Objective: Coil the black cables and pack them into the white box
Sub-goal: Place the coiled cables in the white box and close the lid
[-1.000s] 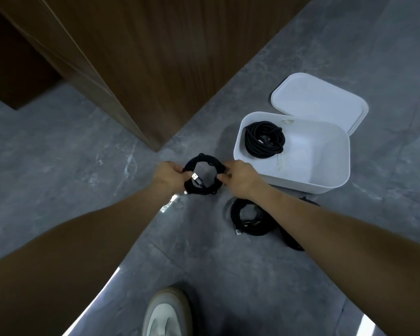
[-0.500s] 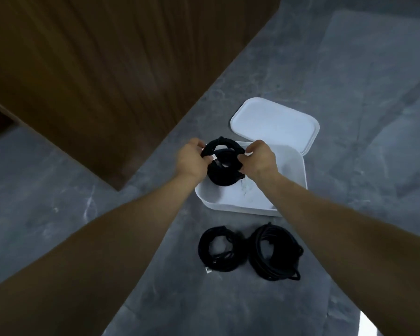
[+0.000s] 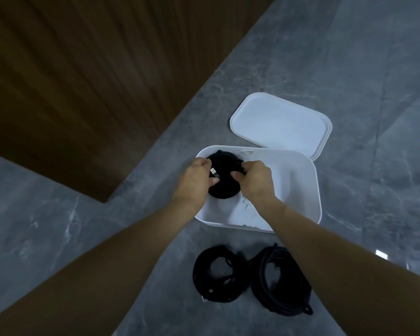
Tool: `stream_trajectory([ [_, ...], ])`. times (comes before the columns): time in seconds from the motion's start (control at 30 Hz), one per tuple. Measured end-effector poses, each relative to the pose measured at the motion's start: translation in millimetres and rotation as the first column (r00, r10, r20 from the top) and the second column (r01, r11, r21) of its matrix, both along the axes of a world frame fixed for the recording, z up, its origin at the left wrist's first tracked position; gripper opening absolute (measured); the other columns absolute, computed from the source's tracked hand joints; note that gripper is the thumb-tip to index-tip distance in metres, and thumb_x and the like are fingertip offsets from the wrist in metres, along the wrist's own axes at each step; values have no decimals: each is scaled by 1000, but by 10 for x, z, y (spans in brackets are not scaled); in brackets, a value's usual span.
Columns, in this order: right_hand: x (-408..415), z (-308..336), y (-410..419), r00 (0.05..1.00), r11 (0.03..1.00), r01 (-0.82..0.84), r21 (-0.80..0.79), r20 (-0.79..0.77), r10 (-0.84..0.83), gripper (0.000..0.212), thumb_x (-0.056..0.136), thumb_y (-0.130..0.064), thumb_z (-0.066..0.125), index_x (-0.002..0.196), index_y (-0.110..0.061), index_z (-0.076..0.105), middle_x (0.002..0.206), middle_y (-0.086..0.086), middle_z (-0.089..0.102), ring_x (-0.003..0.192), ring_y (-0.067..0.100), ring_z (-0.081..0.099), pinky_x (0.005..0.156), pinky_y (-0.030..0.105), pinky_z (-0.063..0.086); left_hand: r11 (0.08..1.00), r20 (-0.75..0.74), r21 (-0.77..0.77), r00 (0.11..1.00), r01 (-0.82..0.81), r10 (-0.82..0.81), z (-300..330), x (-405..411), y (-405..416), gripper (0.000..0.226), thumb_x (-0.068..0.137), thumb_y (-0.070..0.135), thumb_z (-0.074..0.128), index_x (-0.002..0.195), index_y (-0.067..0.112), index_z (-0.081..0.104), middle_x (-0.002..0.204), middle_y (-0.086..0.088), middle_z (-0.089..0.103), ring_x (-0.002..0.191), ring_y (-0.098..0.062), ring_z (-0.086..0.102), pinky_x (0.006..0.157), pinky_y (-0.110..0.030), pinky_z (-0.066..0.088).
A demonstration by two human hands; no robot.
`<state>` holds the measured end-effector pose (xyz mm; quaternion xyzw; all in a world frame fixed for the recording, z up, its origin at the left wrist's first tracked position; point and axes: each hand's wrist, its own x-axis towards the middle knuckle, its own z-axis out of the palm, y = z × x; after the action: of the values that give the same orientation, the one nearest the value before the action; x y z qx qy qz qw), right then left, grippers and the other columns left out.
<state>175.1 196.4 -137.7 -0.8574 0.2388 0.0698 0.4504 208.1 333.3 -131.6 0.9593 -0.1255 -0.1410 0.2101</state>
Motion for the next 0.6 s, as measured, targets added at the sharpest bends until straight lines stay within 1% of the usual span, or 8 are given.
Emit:
stream_trajectory([
  [0.03, 11, -4, -8, 1000, 1000, -12, -8, -12, 11, 18, 88, -15, 62, 76, -2, 59, 70, 9, 53, 69, 26, 47, 60, 25, 35, 1000, -3, 8, 1000, 2, -2, -11, 8, -3, 39, 94, 17, 55, 131, 5, 49, 142, -7, 43, 124, -23, 45, 99, -26, 33],
  [0.1, 25, 3, -21, 999, 999, -33, -31, -26, 32, 33, 88, -15, 62, 60, -9, 46, 64, 6, 47, 68, 25, 44, 54, 27, 31, 998, -4, 47, 1000, 30, -30, 1, 1, -25, 37, 95, 20, 53, 129, 4, 51, 138, -10, 44, 123, -26, 45, 95, -29, 36],
  [0.17, 26, 12, -34, 998, 998, -48, -46, -39, 46, 43, 87, -17, 63, 55, -17, 35, 74, 8, 45, 69, 24, 41, 46, 24, 26, 998, -13, 59, 1000, 28, -27, 16, -12, -50, 38, 97, 20, 50, 131, 5, 48, 141, -10, 42, 124, -26, 44, 95, -29, 37],
  [0.23, -1, 37, -47, 998, 998, -49, -37, -42, 47, 40, 88, -20, 63, 58, -19, 37, 88, 8, 45, 72, 24, 41, 48, 22, 27, 999, -21, 33, 1000, -7, 7, 37, -53, -53, 45, 96, 16, 50, 139, 8, 40, 148, -6, 34, 130, -24, 39, 103, -29, 33],
  [0.3, -69, 89, -71, 998, 998, -48, -29, -34, 47, 19, 90, -23, 62, 74, -15, 56, 99, 12, 51, 81, 28, 50, 63, 28, 40, 999, 24, -18, 999, -46, 47, 60, -169, -23, 50, 96, 14, 50, 143, 9, 36, 151, -6, 28, 136, -23, 31, 112, -30, 27],
  [0.33, -116, 120, -93, 999, 998, -48, -29, -18, 48, 14, 90, -23, 61, 93, -10, 64, 108, 14, 55, 92, 31, 55, 76, 30, 45, 997, 66, -53, 995, -65, 68, 76, -258, 4, 49, 95, 13, 51, 142, 8, 39, 148, -7, 30, 136, -24, 32, 112, -32, 28],
  [0.4, -223, 216, -144, 999, 998, -40, -45, -6, 40, 33, 91, -21, 61, 119, -5, 60, 120, 15, 57, 108, 30, 56, 91, 36, 46, 992, 131, -99, 987, -77, 89, 145, -470, 42, 45, 93, 16, 54, 137, 8, 45, 141, -6, 36, 128, -24, 39, 107, -36, 35],
  [0.6, -651, 386, -339, 998, 993, -57, -101, -38, 53, 32, 90, -20, 62, 119, -7, 60, 119, 11, 61, 107, 25, 58, 92, 32, 47, 997, 60, -69, 998, -17, 21, 324, -1019, -78, 38, 95, 26, 50, 131, 18, 47, 136, 0, 40, 117, -21, 50, 90, -38, 47],
])
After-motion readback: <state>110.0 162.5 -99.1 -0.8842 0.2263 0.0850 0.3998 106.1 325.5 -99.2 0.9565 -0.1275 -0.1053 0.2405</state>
